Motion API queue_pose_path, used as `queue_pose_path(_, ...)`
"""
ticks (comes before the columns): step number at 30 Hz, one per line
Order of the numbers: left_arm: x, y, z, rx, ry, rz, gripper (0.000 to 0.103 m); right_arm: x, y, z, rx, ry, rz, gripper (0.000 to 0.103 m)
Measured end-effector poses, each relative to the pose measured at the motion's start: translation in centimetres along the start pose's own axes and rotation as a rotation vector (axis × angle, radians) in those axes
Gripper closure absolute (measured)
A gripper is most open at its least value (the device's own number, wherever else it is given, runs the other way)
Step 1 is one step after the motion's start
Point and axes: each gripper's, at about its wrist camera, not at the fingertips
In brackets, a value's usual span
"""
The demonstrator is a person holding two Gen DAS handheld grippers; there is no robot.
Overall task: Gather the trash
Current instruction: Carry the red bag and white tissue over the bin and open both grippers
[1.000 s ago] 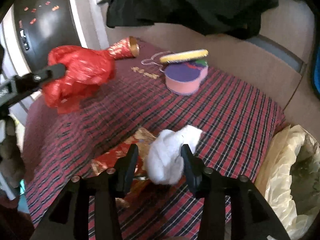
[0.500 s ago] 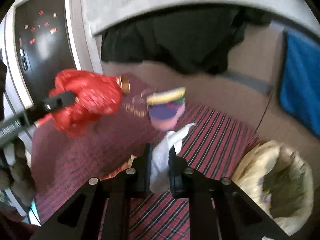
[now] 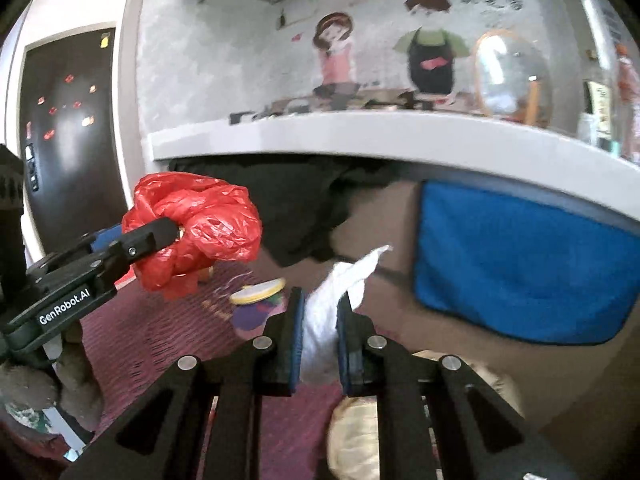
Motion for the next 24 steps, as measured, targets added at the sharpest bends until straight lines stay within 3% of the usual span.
queue_pose_path(4,-2.3,-0.1,0.6,-0.005,-0.028,0.007,0.059,-2.1,0.0,-2.0,-0.028,-0.061,0.008,0.09)
queue_pose_path(12,-6.0,-2.6,3.7,0.081,-0.103,-0.015,0.059,-6.4,-1.5,-4.2,-0.072,-0.141,0.045,0.09)
queue_pose_path(24,-10.2,-6.9,7.6,0.212,-0.158,0.029,0.059,-12.0,-5.2,-3.0,-0.014,-0.168,0.164,0.09)
Point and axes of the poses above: each gripper's, at about its wrist camera, not at the fingertips, and z roughly the way its jaws point, x to its left, y to its top, and after that the axes turned 7 degrees about y, right-handed
